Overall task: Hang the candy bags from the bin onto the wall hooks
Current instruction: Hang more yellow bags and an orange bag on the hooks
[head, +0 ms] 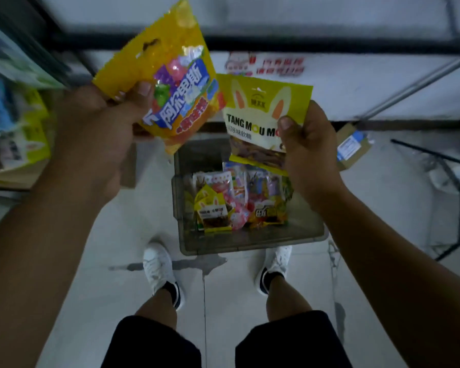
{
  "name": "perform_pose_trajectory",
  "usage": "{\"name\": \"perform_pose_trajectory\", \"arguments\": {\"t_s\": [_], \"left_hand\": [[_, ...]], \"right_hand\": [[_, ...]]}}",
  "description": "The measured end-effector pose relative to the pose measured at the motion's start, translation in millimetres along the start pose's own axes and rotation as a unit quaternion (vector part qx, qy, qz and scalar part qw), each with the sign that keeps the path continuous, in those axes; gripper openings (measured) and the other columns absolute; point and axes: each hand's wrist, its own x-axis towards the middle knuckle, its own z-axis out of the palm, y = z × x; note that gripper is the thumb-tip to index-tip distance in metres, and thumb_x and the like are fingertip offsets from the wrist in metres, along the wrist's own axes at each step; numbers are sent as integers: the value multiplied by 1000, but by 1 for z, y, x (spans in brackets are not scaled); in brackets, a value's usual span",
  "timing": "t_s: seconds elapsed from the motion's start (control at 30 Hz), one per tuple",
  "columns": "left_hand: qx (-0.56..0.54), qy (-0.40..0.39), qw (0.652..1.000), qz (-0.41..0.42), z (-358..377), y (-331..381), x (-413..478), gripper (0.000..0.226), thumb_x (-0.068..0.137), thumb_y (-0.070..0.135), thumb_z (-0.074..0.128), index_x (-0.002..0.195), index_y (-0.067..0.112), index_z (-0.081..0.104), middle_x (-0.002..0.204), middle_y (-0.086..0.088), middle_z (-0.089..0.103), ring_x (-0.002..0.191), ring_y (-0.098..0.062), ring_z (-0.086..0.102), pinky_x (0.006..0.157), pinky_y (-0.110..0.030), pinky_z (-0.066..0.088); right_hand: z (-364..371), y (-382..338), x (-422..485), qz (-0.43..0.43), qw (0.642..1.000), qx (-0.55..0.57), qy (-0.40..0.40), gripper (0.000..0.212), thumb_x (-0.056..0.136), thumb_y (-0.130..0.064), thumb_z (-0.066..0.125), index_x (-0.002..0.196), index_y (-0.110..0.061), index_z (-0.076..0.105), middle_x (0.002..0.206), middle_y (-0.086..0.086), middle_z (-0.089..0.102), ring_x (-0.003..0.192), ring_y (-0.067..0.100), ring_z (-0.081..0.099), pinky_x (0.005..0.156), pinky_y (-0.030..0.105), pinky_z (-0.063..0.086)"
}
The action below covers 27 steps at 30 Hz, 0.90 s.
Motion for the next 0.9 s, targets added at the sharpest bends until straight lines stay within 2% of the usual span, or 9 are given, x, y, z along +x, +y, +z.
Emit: {"name": "perform_pose_trajectory", "arguments": {"t_s": [0.17,0.27,0.33,0.4,0.47,0.53,0.67,0.8,0.9], "left_hand": [[4,19,997,74,-37,85,5,62,78,55,77,116,8,64,110,-14,72,98,-35,71,82,-58,56],[-51,26,991,120,-43,152,-21,52,83,43,76,115,5,65,113,-17,71,102,-36,70,85,-57,56],[-76,21,984,159,-46,191,-40,32,86,30,72,110,9,70,110,-12,73,101,-31,71,83,-48,58],[-97,22,978,185,-47,225,-56,19,89,22,67,107,15,71,106,-5,75,99,-26,72,80,-43,59],[-99,35,973,206,-52,258,-68,13,91,21,66,102,18,72,106,-3,76,100,-26,72,83,-48,59],[-97,42,967,230,-60,290,-78,8,91,26,68,93,23,75,104,-2,76,101,-27,71,83,-55,58],[-102,66,950,287,-71,348,-101,24,93,22,65,73,30,75,79,15,74,83,-8,72,64,-25,56],[-103,92,935,327,-83,399,-121,12,93,23,65,83,26,72,80,15,75,80,-7,70,58,-23,53],[-110,120,921,354,-92,435,-133,16,92,23,67,79,28,74,79,14,75,80,-8,71,67,-30,57]], "right_hand": [[-16,-92,16,-26,998,20,61,11,101,-6,49,111,-6,55,96,-6,68,88,3,70,69,19,55],[-19,-150,18,-73,994,13,84,7,100,-12,54,104,-9,59,86,-9,70,81,4,70,64,20,54],[-19,-187,17,-102,990,15,96,6,99,-19,57,99,-15,60,85,-8,69,78,4,70,62,21,55],[-17,-223,15,-131,986,22,102,9,97,-25,61,89,-21,59,75,-12,67,68,1,67,56,19,52],[-14,-259,13,-156,982,33,105,13,94,-27,64,83,-23,59,66,-16,65,61,-2,62,52,17,48],[-13,-293,12,-179,978,49,99,13,93,-27,65,83,-22,59,67,-16,65,61,-3,61,53,17,48],[-13,-357,10,-203,974,74,76,13,96,-30,61,87,-21,56,76,-6,64,66,4,62,56,25,52],[-17,-420,9,-255,960,95,61,14,97,-29,59,88,-19,57,77,2,62,69,9,57,58,34,52],[-21,-460,8,-279,953,104,48,14,99,-25,57,88,-16,57,71,-9,59,63,5,53,55,25,47]]}}
